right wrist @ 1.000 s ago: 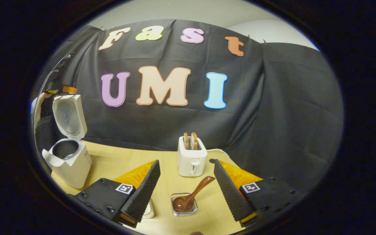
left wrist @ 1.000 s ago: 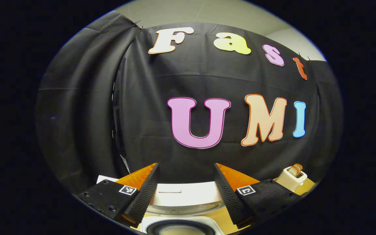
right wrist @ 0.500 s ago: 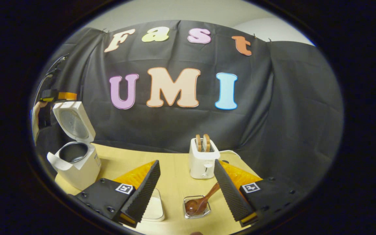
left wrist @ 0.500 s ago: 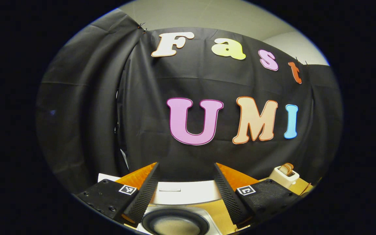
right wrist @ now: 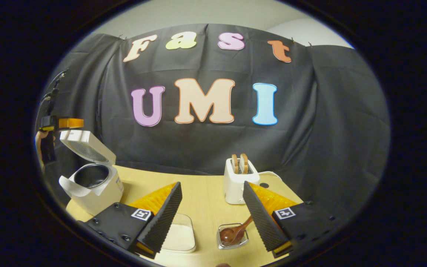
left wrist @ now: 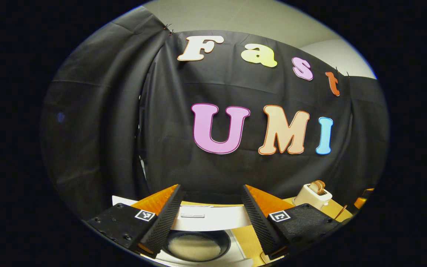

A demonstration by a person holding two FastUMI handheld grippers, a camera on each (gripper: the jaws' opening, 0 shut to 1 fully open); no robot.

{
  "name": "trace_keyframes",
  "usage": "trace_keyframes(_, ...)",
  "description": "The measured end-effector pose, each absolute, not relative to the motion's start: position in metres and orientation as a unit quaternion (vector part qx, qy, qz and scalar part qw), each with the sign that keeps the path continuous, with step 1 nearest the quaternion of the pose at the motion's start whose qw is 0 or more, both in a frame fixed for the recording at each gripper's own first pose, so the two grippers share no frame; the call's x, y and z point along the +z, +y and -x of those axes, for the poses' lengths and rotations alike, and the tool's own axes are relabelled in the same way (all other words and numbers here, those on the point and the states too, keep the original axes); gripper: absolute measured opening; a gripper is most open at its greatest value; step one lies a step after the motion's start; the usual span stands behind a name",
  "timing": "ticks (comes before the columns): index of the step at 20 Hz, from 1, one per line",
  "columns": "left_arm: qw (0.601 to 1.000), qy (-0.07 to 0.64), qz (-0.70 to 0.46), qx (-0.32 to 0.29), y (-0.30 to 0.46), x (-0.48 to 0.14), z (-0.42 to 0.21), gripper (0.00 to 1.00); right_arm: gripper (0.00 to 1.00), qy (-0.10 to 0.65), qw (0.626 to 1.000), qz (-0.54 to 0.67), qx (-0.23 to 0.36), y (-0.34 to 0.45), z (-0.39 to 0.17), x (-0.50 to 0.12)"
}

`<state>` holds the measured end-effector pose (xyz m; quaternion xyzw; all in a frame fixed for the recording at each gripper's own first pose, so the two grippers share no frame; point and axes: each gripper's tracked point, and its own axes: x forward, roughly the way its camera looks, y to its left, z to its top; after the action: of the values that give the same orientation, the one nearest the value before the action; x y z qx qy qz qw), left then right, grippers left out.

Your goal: Close the left gripper, press the button to open the rice cooker; take a wooden spoon from the chopstick holder with the right hand, scoop a spoonful of rice and pour it into the rice cooker, then put the wooden spoon back into the chopstick holder.

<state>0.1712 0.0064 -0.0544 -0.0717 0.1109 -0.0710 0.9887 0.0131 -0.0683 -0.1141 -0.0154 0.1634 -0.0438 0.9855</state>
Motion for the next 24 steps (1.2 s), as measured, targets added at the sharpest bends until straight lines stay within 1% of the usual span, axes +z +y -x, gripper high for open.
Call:
trace_keyframes(6, 0.986, 0.137, 0.066, -0.07, 0.006, -0.085, -0.138, 0.95, 1.0, 0.156, 0.988, 0.011, -0.012, -0.046, -0.02, -0.109)
trace_keyframes(12, 0.978, 0.173, 0.099, -0.058, 0.005, -0.123, -0.108, 0.95, 1.0, 0.157, 0.987, 0.014, 0.01, -0.034, -0.022, -0.109)
trace_keyframes(24, 0.973, 0.205, 0.099, -0.04, 0.006, -0.166, -0.096, 0.96, 1.0, 0.162, 0.987, 0.015, 0.016, -0.037, -0.018, -0.112)
